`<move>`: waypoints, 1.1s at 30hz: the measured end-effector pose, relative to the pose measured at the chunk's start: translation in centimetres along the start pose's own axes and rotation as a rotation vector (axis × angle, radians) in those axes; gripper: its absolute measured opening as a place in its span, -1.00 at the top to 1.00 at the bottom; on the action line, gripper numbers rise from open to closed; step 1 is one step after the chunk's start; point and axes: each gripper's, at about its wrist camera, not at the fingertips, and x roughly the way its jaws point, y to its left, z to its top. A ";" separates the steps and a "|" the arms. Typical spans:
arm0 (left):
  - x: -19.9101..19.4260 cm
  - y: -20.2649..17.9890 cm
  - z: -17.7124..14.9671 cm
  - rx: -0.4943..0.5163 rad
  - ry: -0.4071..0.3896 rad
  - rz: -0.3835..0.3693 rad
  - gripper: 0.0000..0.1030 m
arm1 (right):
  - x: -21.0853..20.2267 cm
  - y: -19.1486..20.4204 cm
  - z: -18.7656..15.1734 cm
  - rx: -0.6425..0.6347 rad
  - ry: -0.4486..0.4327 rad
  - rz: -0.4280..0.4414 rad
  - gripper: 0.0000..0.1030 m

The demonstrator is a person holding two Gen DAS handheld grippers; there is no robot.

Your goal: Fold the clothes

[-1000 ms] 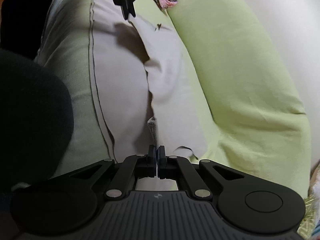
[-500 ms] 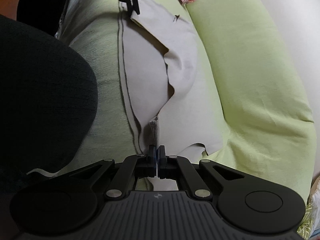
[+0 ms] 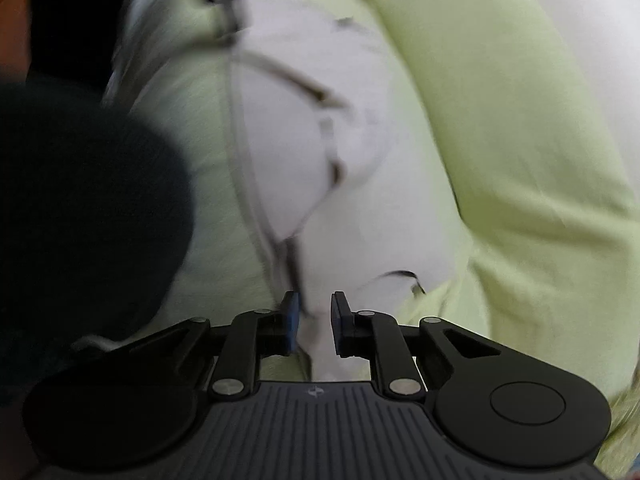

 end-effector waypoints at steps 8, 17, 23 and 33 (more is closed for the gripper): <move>2.1 4.4 -0.6 -0.332 0.006 0.008 0.87 | 0.9 -5.0 0.9 0.557 -0.062 0.135 0.69; 1.1 7.7 -0.4 -0.385 -0.117 -0.023 0.88 | 0.4 -7.1 3.2 0.680 -0.058 0.115 0.71; 7.8 13.0 -1.3 -0.466 -0.177 -0.087 0.89 | 5.6 -8.3 6.7 0.832 -0.114 0.123 0.72; 8.4 20.8 -3.7 -0.531 -0.253 -0.310 0.97 | 6.9 -11.5 7.8 1.027 -0.008 0.183 0.70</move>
